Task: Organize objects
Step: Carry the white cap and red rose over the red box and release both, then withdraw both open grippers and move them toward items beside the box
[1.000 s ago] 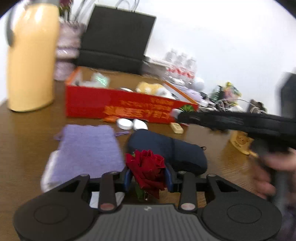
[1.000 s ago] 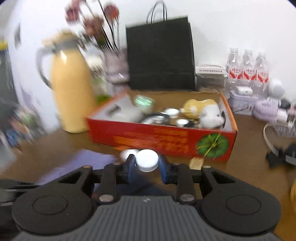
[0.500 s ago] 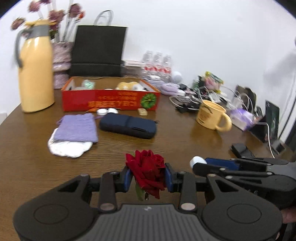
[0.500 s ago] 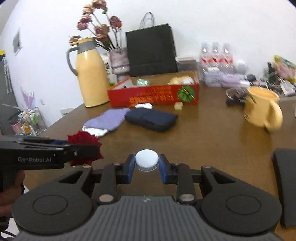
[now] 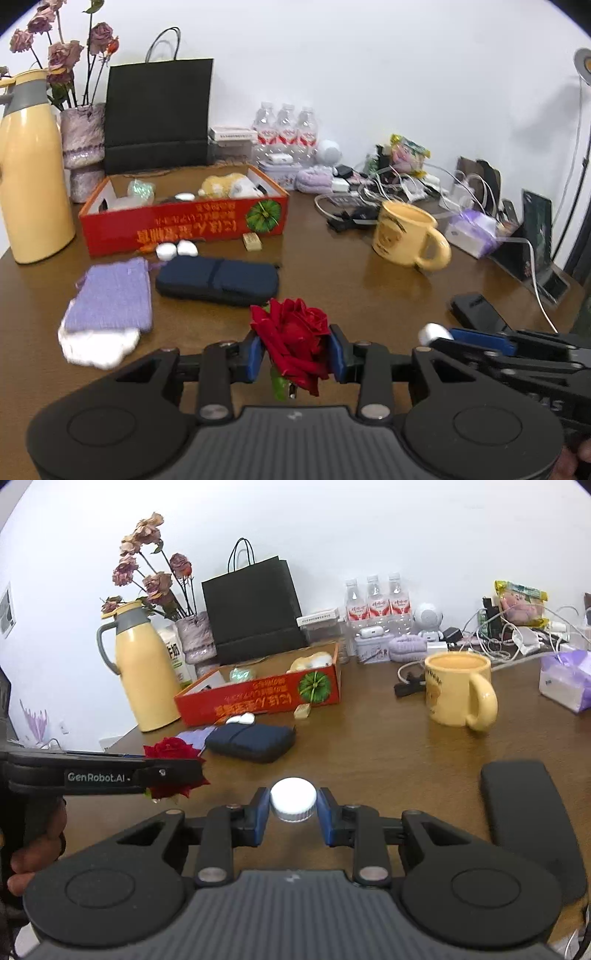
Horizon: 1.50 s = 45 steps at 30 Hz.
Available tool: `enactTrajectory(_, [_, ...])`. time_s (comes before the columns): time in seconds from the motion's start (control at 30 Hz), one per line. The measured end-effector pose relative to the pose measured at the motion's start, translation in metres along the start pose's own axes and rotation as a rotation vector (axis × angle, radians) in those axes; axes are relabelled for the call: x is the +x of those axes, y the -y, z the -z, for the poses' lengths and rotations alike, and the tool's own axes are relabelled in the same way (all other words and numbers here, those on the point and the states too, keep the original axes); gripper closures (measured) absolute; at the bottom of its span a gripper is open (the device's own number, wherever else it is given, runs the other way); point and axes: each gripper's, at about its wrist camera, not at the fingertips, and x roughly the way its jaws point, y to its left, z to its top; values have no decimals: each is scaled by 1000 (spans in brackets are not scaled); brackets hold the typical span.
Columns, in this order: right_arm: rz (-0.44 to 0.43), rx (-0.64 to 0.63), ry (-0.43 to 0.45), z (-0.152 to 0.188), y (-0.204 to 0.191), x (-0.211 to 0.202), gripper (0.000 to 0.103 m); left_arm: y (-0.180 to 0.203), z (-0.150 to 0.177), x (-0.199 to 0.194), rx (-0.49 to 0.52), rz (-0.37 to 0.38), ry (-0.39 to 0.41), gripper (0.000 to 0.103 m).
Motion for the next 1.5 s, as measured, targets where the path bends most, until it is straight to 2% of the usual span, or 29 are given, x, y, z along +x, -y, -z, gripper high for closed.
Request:
enactTrajectory(0.1, [-27,-47,26,-34,4,1,75,-14,-34,5,21,12,40,69])
enactTrajectory(0.17, [-66,-60,31,-66,12,5,75,-21,-62,7,109,31,100,69])
enactTrajectory(0.23, [-93,-61,41,-99,20,17,75,-28,-90,19,206,-51,135,69])
enactTrajectory(0.3, [-98,-66,63,-134,24,38,75,-43,-121,37,223,-77,140,69])
enactTrajectory(0.43, [-135,-48,59,-200,19,120,75,-97,-182,109,47,-19,33,68])
enactTrajectory(0.5, [-140,6,-30,-221,15,186,75,-122,-191,152,-61,-8,-13,68])
enactTrajectory(0.57, [-86,38,-142,-229,18,250,75,-140,-192,197,-183,-19,-67,68])
enactTrajectory(0.63, [-57,20,-233,-228,13,304,75,-147,-190,228,-249,-25,-86,67])
enactTrajectory(0.67, [-31,10,-257,-225,12,322,74,-145,-189,242,-257,-40,-96,69])
enactTrajectory(0.73, [59,-12,-268,-220,11,348,72,-141,-183,262,-182,-137,-119,54])
enactTrajectory(0.77, [91,-18,-269,-218,13,355,71,-143,-177,270,-155,-130,-130,50])
enactTrajectory(0.8, [101,-15,-272,-216,18,359,65,-146,-173,274,-149,-96,-143,38])
enactTrajectory(0.9, [22,74,-261,-210,37,351,61,-156,-163,267,-209,-3,-141,33])
enactTrajectory(0.97, [17,82,-245,-212,39,339,60,-158,-167,252,-228,23,-107,27])
enactTrajectory(1.1, [9,50,-166,-225,30,293,42,-160,-187,191,-187,-30,0,26])
enactTrajectory(1.13, [0,33,-143,-228,28,277,35,-159,-192,168,-168,-62,27,23])
enactTrajectory(1.2, [-15,-12,-91,-231,20,240,23,-149,-196,118,-100,-180,43,19])
enactTrajectory(1.23, [-16,-44,-70,-230,15,222,20,-140,-187,86,-50,-244,78,19])
enactTrajectory(1.27, [-18,-85,-45,-224,8,198,19,-132,-175,58,-16,-270,134,17])
enactTrajectory(1.33, [-32,-146,-3,-205,-5,152,2,-111,-133,-1,57,-275,260,2])
enactTrajectory(1.37, [-44,-173,20,-188,-12,127,0,-102,-109,-22,86,-268,299,0])
enactTrajectory(1.43, [-59,-208,43,-146,-27,82,0,-82,-53,-58,111,-248,315,0])
enactTrajectory(1.5, [-66,-202,46,-102,-36,45,0,-71,-7,-74,42,-191,237,0])
